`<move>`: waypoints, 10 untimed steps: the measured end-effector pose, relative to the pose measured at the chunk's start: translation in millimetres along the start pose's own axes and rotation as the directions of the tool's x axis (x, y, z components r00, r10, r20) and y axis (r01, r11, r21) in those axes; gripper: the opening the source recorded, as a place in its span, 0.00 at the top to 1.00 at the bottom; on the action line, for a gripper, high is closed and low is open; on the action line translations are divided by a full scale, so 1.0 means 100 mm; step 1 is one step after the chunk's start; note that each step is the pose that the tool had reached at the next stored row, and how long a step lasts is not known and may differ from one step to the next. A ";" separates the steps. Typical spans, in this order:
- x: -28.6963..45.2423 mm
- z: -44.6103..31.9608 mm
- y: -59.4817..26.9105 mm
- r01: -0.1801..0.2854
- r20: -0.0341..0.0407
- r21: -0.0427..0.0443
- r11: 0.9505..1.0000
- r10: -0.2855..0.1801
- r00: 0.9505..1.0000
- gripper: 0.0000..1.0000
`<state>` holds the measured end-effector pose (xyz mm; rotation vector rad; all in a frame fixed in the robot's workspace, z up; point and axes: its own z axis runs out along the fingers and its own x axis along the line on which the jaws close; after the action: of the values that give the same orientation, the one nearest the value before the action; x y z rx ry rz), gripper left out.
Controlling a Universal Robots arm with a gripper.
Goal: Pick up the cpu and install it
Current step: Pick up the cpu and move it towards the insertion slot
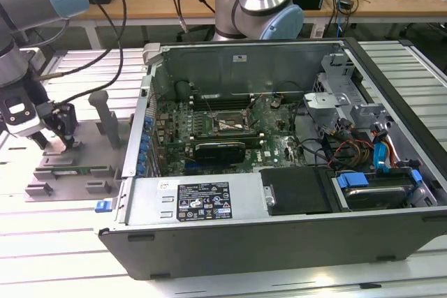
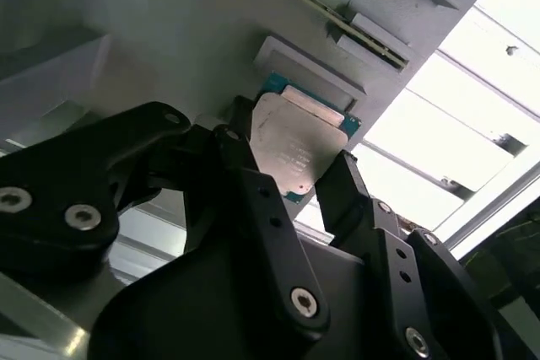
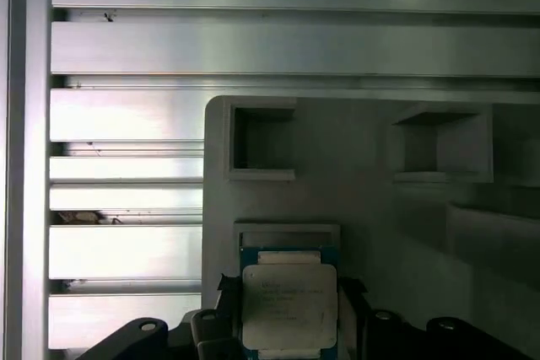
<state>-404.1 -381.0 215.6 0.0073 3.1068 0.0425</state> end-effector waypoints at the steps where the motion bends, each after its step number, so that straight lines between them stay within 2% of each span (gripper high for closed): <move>1: -0.002 -0.039 0.001 -0.004 0.001 0.000 1.000 0.004 1.000 0.46; 3: -0.005 -0.147 0.004 -0.007 0.002 0.000 1.000 0.007 1.000 0.46; 5: -0.012 -0.346 0.009 -0.007 0.004 0.000 1.000 0.007 1.000 0.46; 6: -0.014 -0.411 0.012 -0.007 0.005 0.000 1.000 0.007 1.000 0.46; 10: -0.019 -0.560 0.019 -0.007 0.008 0.000 1.000 0.007 1.000 0.46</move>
<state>-404.1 -380.6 271.7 0.0182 3.0992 0.0422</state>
